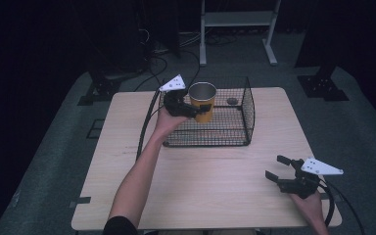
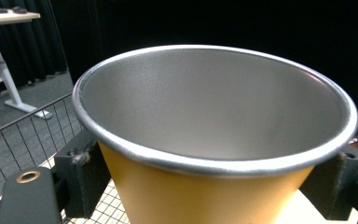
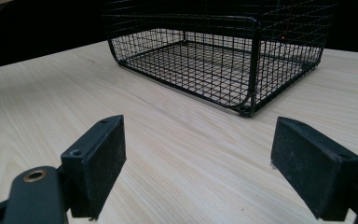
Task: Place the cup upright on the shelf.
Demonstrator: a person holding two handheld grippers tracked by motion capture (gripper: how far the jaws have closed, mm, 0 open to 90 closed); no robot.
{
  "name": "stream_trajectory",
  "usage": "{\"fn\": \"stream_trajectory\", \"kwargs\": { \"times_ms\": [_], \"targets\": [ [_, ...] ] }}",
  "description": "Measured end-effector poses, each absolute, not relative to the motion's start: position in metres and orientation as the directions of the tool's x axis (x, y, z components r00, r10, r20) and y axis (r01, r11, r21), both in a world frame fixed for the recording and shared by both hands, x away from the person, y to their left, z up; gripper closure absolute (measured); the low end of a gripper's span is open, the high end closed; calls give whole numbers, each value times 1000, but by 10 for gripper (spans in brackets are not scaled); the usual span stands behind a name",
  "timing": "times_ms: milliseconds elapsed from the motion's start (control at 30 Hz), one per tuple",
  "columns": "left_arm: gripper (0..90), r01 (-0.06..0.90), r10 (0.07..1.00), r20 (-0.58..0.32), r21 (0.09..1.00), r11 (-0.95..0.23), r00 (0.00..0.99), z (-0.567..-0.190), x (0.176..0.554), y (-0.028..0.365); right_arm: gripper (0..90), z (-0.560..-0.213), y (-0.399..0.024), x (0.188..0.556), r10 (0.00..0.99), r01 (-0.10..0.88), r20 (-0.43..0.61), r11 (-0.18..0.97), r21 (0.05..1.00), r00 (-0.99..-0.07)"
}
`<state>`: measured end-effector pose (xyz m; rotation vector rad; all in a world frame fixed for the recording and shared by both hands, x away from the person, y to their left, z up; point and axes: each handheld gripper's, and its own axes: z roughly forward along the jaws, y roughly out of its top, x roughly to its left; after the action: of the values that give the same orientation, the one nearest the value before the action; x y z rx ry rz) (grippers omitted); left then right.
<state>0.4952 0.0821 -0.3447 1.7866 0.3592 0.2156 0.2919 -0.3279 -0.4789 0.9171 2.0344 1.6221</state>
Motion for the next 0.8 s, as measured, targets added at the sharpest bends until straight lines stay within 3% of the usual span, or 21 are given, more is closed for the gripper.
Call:
{"fn": "stream_trajectory", "kwargs": {
  "times_ms": [800],
  "targets": [
    [148, 168, 354, -44, 929, -328, 934, -360, 536, 54, 167, -479, -328, 292, 690, 254, 104, 120, 960, -716]
  ]
}}
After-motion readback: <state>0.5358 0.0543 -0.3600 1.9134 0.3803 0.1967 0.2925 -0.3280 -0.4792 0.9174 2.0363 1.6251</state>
